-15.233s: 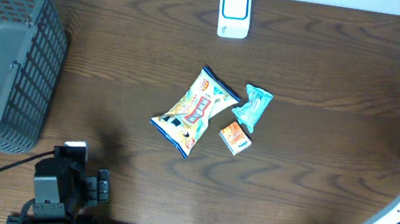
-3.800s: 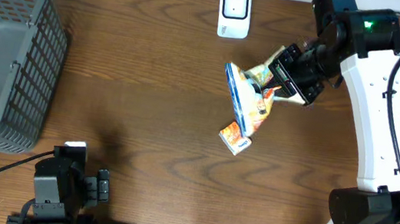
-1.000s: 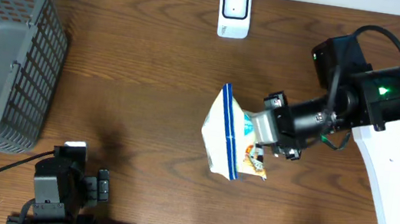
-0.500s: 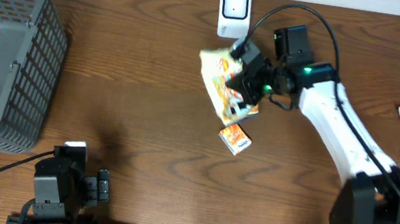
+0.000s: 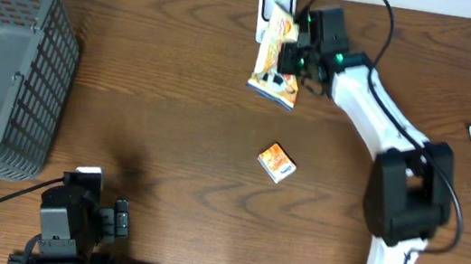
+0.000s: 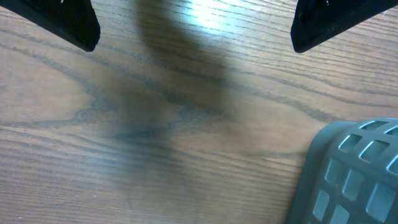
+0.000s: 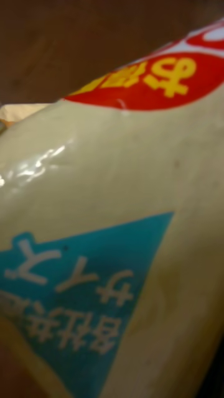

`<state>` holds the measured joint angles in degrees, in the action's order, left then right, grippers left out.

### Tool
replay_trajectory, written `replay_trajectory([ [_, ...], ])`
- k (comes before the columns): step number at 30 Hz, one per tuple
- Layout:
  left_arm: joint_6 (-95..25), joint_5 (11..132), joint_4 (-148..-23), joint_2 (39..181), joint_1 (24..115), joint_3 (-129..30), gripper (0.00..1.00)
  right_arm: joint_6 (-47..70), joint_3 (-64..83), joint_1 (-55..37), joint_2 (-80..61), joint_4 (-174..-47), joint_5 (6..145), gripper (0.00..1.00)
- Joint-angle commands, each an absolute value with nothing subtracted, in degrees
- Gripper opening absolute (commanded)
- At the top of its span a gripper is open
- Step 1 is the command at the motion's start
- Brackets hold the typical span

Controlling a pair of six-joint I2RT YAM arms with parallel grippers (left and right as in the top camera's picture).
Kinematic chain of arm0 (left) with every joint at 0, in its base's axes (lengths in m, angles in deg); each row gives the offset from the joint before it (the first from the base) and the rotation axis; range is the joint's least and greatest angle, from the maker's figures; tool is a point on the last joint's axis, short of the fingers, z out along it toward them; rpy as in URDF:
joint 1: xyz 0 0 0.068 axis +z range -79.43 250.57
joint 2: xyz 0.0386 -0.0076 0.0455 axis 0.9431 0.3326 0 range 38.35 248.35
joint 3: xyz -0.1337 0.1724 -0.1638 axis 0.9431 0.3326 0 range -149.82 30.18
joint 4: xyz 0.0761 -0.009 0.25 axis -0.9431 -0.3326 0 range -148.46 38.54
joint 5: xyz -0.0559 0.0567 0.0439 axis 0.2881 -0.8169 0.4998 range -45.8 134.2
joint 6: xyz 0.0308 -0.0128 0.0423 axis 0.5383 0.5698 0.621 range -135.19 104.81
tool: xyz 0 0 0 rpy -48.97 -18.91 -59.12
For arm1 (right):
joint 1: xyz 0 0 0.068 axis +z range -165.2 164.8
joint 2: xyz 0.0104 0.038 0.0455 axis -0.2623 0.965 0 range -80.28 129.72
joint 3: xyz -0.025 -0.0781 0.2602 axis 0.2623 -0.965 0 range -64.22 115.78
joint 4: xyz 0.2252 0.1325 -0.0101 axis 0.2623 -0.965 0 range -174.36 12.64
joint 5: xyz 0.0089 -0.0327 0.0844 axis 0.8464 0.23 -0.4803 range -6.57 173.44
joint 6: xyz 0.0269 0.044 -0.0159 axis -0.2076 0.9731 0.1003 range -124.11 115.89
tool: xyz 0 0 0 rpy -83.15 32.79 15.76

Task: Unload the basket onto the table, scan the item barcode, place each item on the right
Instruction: 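Lift the snack bag and turn it in front of the white scanner, then carry the snack bag to the right edge and release it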

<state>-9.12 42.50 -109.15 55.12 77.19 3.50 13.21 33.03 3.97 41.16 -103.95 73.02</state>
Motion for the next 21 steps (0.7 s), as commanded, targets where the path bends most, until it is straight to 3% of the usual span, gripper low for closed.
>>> replay_trajectory([
  [1,-8.6,42.2,-109.3,55.1,77.0,3.5,0.98,18.5,45.0,3.9,46.4,-106.6,77.1,0.04],
  [9,-8.6,42.2,-109.3,55.1,77.0,3.5,0.98,25.2,68.2,4.1,61.4,-118.1,76.2,0.05],
  [21,-8.6,42.2,-109.3,55.1,77.0,3.5,0.98,29.3,72.7,3.9,64.5,-123.3,65.1,0.01],
])
